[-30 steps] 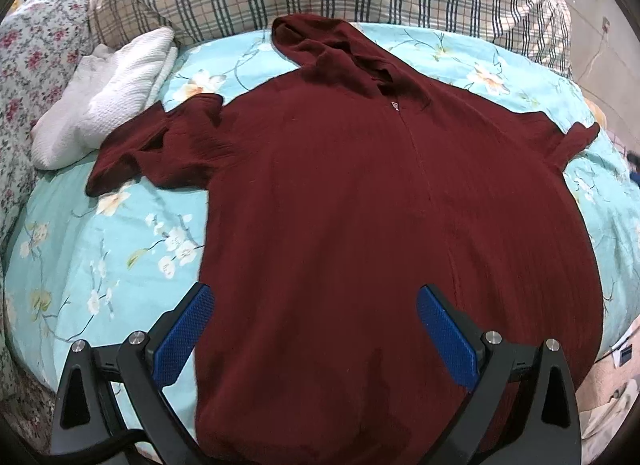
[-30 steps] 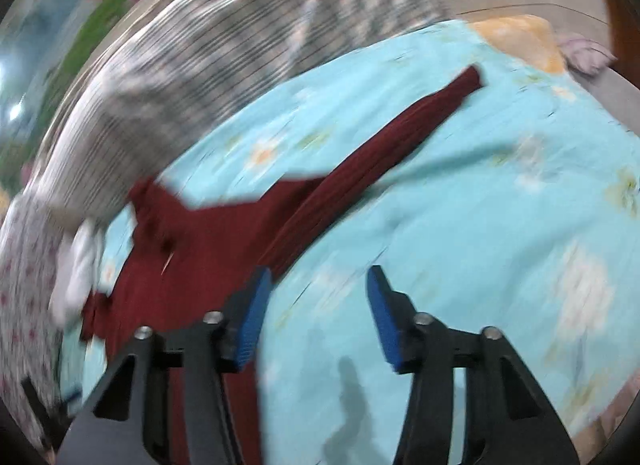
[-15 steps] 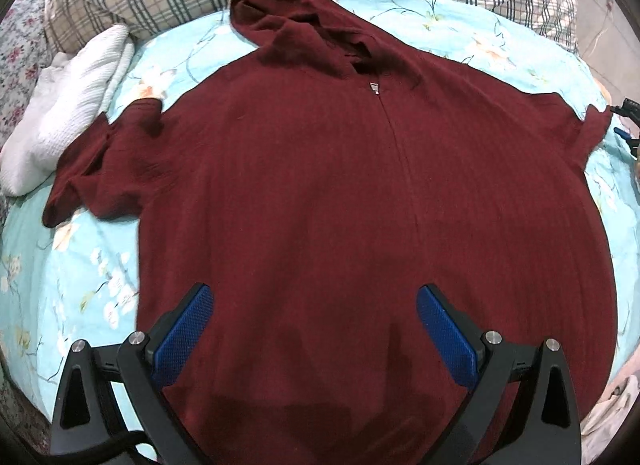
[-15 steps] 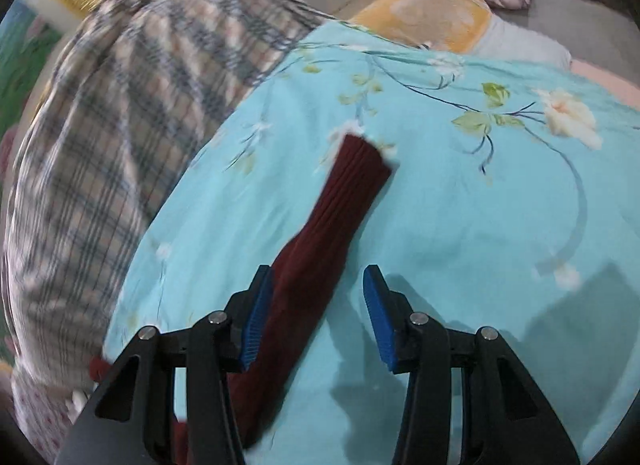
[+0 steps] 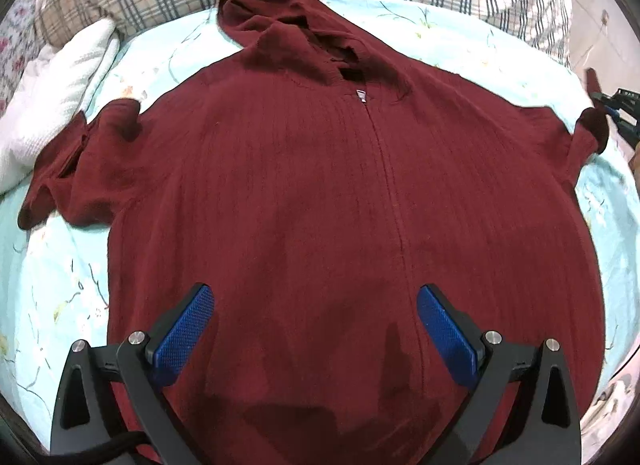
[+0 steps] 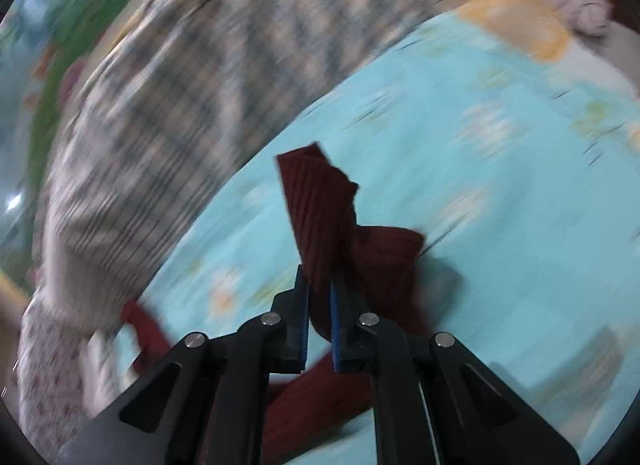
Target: Fold large clothes
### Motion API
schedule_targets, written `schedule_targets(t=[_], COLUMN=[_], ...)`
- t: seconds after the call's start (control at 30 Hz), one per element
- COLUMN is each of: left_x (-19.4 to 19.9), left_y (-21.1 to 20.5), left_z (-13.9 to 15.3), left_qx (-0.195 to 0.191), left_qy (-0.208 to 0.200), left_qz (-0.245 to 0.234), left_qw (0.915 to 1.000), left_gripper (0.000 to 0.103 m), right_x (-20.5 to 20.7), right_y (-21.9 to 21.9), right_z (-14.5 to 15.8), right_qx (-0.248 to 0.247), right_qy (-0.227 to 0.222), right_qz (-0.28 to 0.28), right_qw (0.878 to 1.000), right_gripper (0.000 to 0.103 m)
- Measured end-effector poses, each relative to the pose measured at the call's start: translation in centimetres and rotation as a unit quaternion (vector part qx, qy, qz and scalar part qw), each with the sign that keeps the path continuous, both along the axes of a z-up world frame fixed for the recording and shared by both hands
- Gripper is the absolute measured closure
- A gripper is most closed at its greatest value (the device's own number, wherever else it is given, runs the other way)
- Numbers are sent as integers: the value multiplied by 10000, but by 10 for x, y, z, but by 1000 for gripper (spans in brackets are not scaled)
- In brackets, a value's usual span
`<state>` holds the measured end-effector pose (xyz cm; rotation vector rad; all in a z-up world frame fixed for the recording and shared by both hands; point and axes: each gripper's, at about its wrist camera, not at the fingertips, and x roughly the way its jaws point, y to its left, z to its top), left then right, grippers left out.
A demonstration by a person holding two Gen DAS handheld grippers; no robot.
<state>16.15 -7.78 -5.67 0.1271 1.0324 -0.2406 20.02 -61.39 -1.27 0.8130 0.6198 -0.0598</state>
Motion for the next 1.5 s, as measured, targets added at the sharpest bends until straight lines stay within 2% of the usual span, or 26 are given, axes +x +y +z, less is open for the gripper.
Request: schedule_targets(t=[0.13,0.23,0.37,0.57,0.67,0.7,0.8,0.9,1.07,1.2,1.27,1.3,1.33,1.4,1.43,1.5], left_x=[-2,-4,-4,1,3,4,11,27,73,109,118,122,127,132,131,126], left_y=[23,42,65,94,101,103,103,97,79,76,80,79,78,76,78,92], left_z=[3,6,7,3,0,1,-1,-1,-10,-28,-26,-25,-25,-25,-21,-3], left_qx=[-269,-360,-527,-963,-1152,-1204,-1349,-1572,-1959,-2138,-2266,-2291,-2278,-2124,-2071,-1947], left_qy=[28,-6,-1,80,110,104,134,124,288,451,293,254,242,249,137,-434], left_qz=[166,295,426,563,531,518,473,407,285,547,623,621,585,535,547,729], left_qw=[9995,9989,9977,9937,9919,9913,9896,9866,9798,9743,9715,9711,9716,9754,9767,9772], left_gripper=[1,1,1,1,1,1,1,1,1,9,20,39,67,98,99,99], right_x=[23,47,75,120,130,133,132,120,83,39,18,10,2,-12,-17,-24], right_y=[106,190,290,383,406,411,419,403,354,308,286,279,270,251,242,220], right_z=[-4,-14,-27,-43,-55,-58,-65,-54,-25,-17,-17,-17,-18,-18,-16,-11], right_qx=[461,859,1083,1309,1356,1361,1298,1317,1017,828,708,663,628,474,385,171], right_qy=[-101,-179,-111,58,281,350,505,305,-93,-208,-195,-171,-149,-93,-65,-10], right_qz=[1027,1777,2593,3266,3536,3596,3696,3631,3057,2433,2129,2005,1878,1554,1383,1028], right_qw=[9936,9802,9596,9360,9251,9225,9187,9219,9466,9662,9743,9773,9801,9867,9896,9945], right_gripper=[94,94,94,94,91,90,75,73,73,73,73,73,73,73,73,73])
